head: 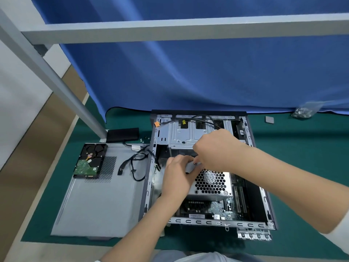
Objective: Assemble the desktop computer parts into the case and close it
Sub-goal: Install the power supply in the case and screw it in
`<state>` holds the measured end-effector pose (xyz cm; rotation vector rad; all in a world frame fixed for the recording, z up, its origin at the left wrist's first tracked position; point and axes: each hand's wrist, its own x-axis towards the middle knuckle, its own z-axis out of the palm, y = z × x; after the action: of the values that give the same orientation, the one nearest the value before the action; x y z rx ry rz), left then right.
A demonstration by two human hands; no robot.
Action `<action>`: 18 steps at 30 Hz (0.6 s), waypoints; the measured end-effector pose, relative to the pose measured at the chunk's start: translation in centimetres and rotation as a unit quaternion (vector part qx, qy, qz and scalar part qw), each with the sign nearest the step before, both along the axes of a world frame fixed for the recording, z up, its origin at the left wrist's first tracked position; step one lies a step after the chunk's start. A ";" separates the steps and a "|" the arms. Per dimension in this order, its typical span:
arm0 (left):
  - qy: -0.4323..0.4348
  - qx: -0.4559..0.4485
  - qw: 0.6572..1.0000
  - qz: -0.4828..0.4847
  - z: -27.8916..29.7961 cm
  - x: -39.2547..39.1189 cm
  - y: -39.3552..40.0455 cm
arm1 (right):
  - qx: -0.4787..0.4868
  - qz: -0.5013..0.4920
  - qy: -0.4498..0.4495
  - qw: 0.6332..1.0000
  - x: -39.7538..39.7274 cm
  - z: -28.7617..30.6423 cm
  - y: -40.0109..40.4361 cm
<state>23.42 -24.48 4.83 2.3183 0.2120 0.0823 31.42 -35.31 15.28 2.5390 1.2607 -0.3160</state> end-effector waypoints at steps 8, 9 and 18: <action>-0.013 -0.003 1.000 0.006 -0.3 0.2 0.1 | -0.020 0.065 0.002 0.998 0.1 0.9 0.3; -0.012 0.000 1.000 0.004 -0.3 0.2 0.1 | -0.022 0.076 -0.002 0.997 0.1 1.0 0.3; 0.000 -0.006 1.000 -0.001 -0.1 0.1 0.0 | -0.025 0.076 -0.018 0.997 0.0 1.0 0.0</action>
<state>23.50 -24.48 4.77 2.3074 0.2102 0.0803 31.40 -35.26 16.24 2.3812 1.4044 -0.2643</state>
